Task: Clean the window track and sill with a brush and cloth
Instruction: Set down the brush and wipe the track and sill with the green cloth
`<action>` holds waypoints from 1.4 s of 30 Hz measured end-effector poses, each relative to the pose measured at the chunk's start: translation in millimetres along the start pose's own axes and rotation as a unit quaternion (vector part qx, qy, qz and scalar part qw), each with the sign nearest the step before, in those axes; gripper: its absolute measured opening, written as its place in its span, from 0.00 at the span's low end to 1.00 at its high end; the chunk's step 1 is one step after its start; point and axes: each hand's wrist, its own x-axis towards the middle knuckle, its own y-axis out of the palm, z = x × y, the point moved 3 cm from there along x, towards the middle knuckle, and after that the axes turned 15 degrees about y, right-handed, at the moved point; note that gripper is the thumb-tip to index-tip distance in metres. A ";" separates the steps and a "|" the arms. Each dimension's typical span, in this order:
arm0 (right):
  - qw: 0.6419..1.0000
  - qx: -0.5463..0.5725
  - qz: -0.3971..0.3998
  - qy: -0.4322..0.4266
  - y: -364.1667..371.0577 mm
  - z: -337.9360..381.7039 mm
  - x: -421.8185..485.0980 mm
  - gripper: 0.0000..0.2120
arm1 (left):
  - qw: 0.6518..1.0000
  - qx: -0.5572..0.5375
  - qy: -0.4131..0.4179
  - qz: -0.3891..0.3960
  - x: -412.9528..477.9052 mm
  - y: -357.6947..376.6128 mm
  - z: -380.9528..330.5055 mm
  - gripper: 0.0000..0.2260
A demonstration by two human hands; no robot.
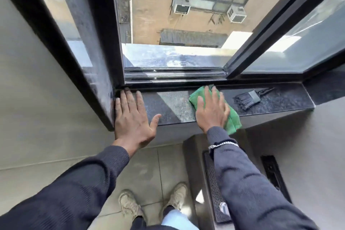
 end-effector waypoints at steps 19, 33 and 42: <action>0.976 -0.046 0.107 -0.186 12.0 17.1 -50.8 0.31 | 0.999 -0.046 0.023 0.010 -5.7 1.6 5.8 0.45; 0.985 -0.091 0.094 -0.111 -4.2 92.7 -66.0 0.23 | 0.996 -0.059 0.026 0.055 -3.1 -2.0 7.4 0.51; 0.987 0.080 0.117 -0.079 -34.3 24.2 -14.8 0.24 | 0.972 -0.204 0.049 -0.107 -9.9 -29.0 -20.1 0.38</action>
